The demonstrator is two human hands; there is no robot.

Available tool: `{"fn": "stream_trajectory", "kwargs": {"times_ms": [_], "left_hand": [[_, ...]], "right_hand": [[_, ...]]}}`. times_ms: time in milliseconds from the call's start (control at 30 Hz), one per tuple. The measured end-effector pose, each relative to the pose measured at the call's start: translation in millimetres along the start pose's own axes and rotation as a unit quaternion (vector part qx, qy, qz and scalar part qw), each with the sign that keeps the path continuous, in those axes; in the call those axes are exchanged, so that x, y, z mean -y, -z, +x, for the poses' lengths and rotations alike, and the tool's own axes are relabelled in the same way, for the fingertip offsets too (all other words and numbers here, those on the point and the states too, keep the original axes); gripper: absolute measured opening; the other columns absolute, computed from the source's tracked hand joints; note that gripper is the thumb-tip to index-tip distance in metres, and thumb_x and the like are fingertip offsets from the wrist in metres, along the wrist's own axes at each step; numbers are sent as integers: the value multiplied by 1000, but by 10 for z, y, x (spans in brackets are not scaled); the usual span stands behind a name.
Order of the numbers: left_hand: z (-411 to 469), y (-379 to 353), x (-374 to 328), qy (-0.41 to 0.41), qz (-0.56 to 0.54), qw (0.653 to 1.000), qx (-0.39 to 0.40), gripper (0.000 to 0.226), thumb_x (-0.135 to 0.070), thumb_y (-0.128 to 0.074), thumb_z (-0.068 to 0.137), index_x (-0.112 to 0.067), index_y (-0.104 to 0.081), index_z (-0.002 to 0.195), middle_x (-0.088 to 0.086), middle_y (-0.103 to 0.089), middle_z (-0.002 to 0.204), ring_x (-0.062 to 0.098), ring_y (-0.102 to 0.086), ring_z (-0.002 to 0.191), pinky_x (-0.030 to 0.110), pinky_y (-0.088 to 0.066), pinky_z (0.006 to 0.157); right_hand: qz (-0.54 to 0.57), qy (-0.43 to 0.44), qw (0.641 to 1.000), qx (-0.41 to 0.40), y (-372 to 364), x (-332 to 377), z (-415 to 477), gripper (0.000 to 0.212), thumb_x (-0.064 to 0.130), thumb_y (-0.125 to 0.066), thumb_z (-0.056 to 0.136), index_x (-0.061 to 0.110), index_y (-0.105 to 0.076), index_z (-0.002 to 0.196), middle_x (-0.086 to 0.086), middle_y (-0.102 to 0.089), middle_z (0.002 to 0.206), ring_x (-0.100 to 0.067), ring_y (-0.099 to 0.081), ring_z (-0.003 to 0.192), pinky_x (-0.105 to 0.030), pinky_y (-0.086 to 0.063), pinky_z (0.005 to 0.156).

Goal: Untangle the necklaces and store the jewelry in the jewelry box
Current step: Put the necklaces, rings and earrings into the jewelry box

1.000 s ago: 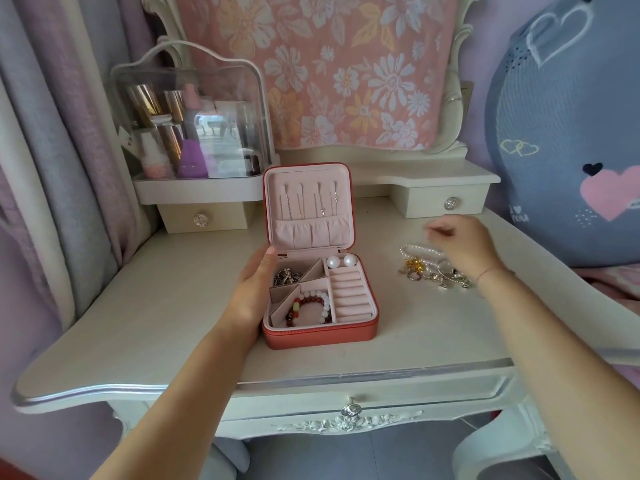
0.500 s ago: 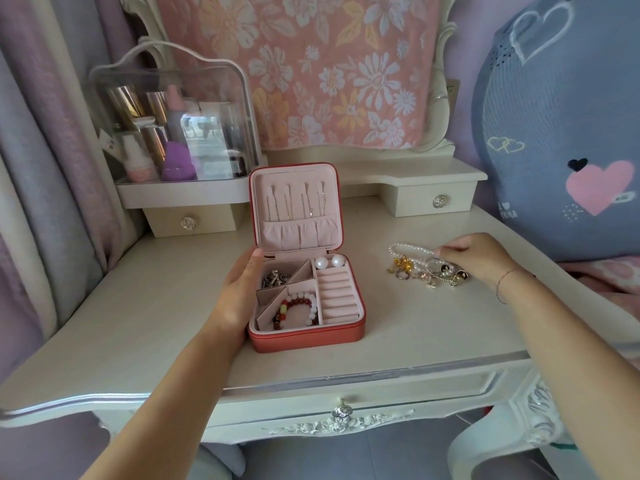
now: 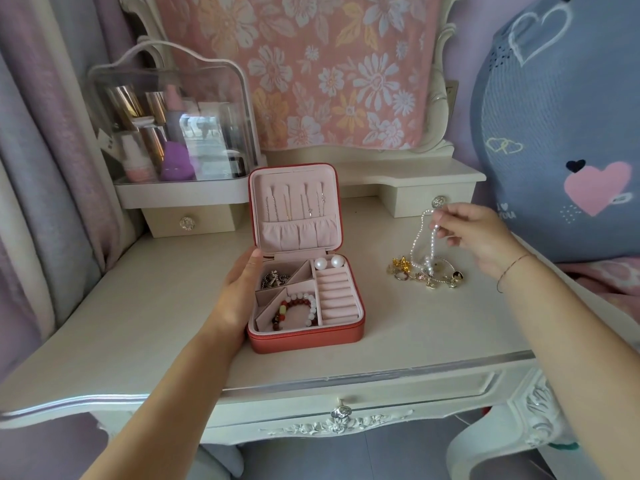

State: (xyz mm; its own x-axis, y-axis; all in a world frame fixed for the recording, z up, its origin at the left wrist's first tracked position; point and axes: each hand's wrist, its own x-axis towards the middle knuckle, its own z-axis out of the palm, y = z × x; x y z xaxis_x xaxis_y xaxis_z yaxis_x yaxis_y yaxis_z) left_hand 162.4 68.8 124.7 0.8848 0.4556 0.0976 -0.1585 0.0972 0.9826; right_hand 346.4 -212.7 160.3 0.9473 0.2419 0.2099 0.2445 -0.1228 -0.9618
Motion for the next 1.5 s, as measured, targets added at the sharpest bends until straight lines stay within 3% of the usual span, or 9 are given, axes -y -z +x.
{"fn": "stream_trajectory", "kwargs": {"times_ms": [233,333,433,567,800,933,1100,1267,1500], "left_hand": [[62,51,72,1,64,997,-46,37,-39,-45,101,-23,-53,134,3,-67,120,19,-69,102,26,-56,72],[99,69,-19,-78,216,967,-111,41,-44,-51,95,-23,-56,130,-2,-59,128,14,-57,116,29,-48,93],[102,-57,-279,-160,266,944,-114,24,-30,-56,97,-20,-63,118,-8,-64,111,3,-59,101,17,-45,84],[226,-460,-468,-163,282,945,-10,16,-23,-59,96,-18,-69,107,-21,-65,92,-14,-59,78,-1,-39,68],[458,-1305,-306,-48,391,891,224,57,-35,-71,86,-15,-52,136,-11,-63,95,8,-57,96,20,-41,83],[562,-1569,-239,-49,377,890,250,63,-35,-79,79,-16,-56,134,-8,-63,89,4,-57,79,19,-42,69],[544,-1734,-212,-40,315,907,277,36,-26,-81,78,-15,-70,111,-12,-64,81,-3,-57,65,13,-43,70],[485,-1700,-202,-5,241,939,243,20,-20,-75,83,-7,-74,99,-19,-56,48,-4,-47,45,10,-38,55],[485,-1220,-318,53,56,980,183,11,-14,-64,92,-4,-66,88,6,-69,82,6,-58,58,16,-52,62]], "right_hand": [[103,-19,994,0,-48,246,19,11,11,-59,93,14,-64,85,6,-66,67,-5,-55,58,-18,-42,59],[146,-24,989,13,-61,356,14,10,11,-58,93,13,-63,85,6,-63,64,-6,-51,57,-16,-40,54],[170,-29,984,31,-88,445,4,9,10,-58,93,12,-63,86,3,-60,66,-6,-47,57,-15,-38,51],[198,-25,978,53,-130,557,-28,9,10,-58,93,12,-64,86,2,-59,68,-6,-45,57,-15,-35,50],[224,27,972,69,-110,859,-106,13,10,-56,94,12,-62,83,3,-60,69,-6,-45,58,-15,-34,51],[238,42,969,58,-55,1001,-132,12,11,-56,94,14,-62,84,4,-61,67,-6,-44,58,-16,-34,54],[250,53,965,63,-22,1067,-143,6,12,-59,91,13,-63,87,2,-62,69,-7,-46,58,-17,-37,55],[250,54,964,72,-40,1070,-179,9,10,-57,93,12,-62,87,2,-64,68,-7,-47,57,-16,-36,53],[293,-15,955,53,-198,900,-252,11,8,-56,93,14,-61,84,2,-62,62,-6,-45,52,-14,-35,48]]}}
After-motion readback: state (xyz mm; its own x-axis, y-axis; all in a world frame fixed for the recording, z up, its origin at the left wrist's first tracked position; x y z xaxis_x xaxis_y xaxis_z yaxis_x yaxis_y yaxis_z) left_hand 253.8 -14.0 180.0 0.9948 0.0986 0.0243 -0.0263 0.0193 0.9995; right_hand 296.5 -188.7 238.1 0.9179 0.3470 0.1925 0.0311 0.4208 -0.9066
